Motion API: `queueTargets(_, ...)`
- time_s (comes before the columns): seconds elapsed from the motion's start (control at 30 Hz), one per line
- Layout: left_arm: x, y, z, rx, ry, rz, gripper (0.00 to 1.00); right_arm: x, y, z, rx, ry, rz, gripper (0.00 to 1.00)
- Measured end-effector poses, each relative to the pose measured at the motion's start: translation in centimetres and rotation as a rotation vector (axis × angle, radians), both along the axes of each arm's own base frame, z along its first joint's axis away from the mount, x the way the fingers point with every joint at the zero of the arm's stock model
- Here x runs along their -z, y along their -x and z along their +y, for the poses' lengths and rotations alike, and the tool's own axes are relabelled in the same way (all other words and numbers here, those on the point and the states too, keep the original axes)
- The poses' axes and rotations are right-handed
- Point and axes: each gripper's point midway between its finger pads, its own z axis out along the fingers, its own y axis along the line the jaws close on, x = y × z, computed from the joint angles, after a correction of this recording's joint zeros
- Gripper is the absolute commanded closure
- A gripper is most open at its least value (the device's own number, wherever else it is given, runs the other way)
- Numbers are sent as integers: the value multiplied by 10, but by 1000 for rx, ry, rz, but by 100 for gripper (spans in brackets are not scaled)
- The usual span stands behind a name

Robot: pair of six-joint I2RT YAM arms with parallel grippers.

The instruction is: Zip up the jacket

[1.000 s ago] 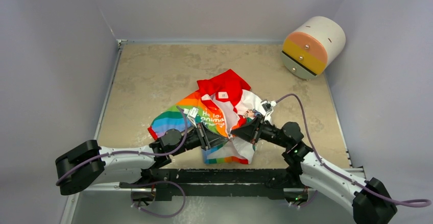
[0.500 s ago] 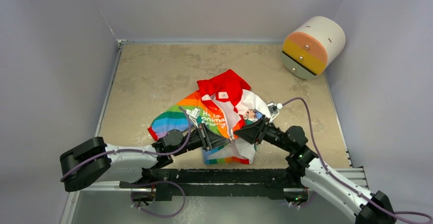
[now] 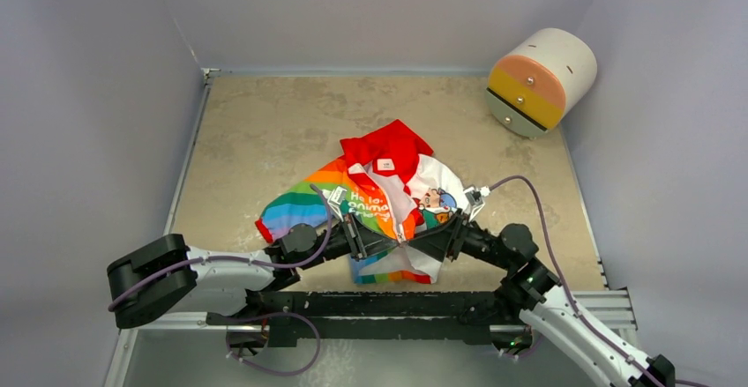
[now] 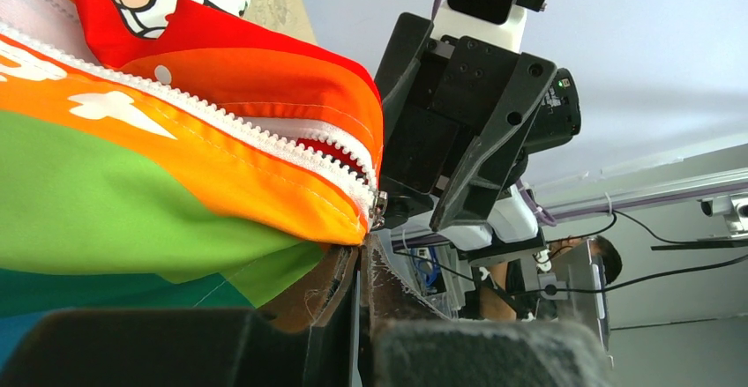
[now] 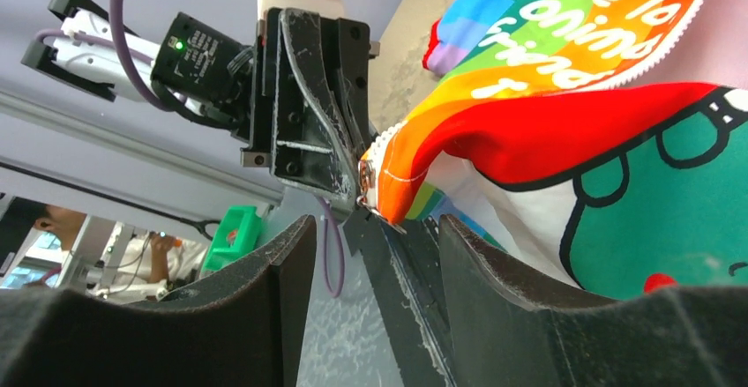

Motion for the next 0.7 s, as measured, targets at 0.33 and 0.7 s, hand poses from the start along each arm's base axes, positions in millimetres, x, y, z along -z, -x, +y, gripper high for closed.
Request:
queueTargets(0.33,-2,0,-1,0,11,-1,100,13,11,5,-77,20,47,49)
queueTargets(0.7,-2,0,-1,1,17,6,100,7,11,15,-128,-4,34,55)
